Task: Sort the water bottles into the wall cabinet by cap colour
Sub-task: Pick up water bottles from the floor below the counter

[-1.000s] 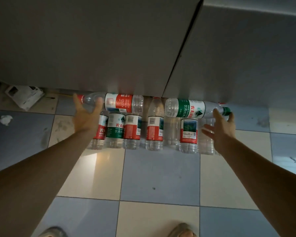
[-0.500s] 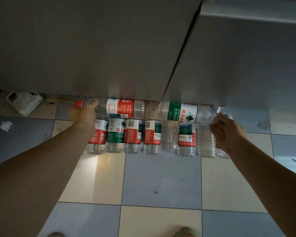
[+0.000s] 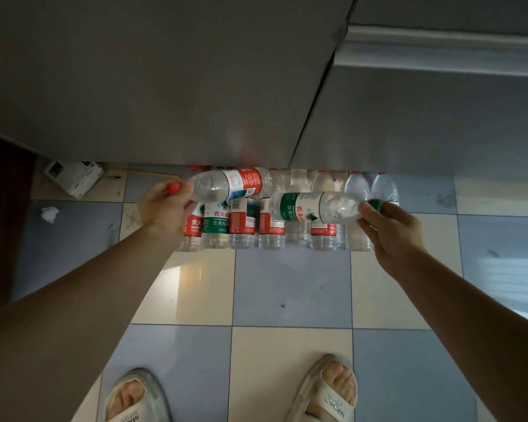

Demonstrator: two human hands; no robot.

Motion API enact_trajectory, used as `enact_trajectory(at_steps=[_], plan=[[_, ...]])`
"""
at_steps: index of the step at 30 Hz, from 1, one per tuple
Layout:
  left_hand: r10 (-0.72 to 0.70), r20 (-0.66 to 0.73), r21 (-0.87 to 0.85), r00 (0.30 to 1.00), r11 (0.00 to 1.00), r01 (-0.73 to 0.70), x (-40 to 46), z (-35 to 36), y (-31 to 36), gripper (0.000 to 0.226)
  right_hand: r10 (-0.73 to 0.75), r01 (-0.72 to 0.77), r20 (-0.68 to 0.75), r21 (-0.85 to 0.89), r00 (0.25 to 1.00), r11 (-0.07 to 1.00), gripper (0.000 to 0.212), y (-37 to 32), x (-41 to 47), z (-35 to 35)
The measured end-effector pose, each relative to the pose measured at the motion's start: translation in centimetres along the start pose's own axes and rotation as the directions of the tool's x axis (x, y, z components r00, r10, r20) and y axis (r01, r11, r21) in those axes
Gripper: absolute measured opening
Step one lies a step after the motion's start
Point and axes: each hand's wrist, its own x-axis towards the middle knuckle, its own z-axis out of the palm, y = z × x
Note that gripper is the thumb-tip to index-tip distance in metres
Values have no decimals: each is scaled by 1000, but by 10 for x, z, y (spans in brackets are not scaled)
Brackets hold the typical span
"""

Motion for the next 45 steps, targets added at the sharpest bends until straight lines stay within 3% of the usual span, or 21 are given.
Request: enact_trajectory(at_steps=[1,3,5,10,14,18,24,31,34,37,40,43,45], plan=[[46,12,64,999,997,-47,-8,-4,2,29,-61,63,27,-93,998,994,8,-2,-12,1],[182,49,269,982,944,-189,-24,-13,9,28,-204,238,132,-353,970,905,12,-4,-36,4],[333,185,455,925,805,-381,-38,-25,16,24,-264,371,271,-513,926,774,11,-3,-62,10],[377,549,541,746,520,-661,-60,-52,21,33,-227,479,450,-590,864,650,26,23,-108,33],[295,697,559,653,347,-753,-65,-64,0,37,-234,516,480,-618,845,593,31,52,-117,55],[268,721,573,639,287,-768,-62,-78,-31,40,-274,590,527,-652,804,477,29,80,-117,74],[267,773,552,575,162,-818,-61,-96,-57,35,-337,666,575,-629,746,401,32,104,-122,89],[218,735,609,642,204,-767,-66,-96,-62,40,-323,612,521,-652,790,447,33,113,-136,89],[230,687,628,689,290,-722,-65,-99,-64,44,-305,580,495,-659,814,479,35,116,-140,91],[237,626,635,743,398,-662,-63,-102,-70,61,-312,577,487,-648,816,497,41,122,-140,88],[238,568,643,788,469,-606,-57,-101,-84,83,-270,530,466,-630,843,567,65,135,-133,82],[220,513,582,830,622,-525,-46,-102,-103,105,-175,419,416,-618,892,665,93,157,-124,80],[236,500,565,833,640,-520,-38,-104,-118,111,-136,361,390,-591,911,722,100,173,-118,84]])
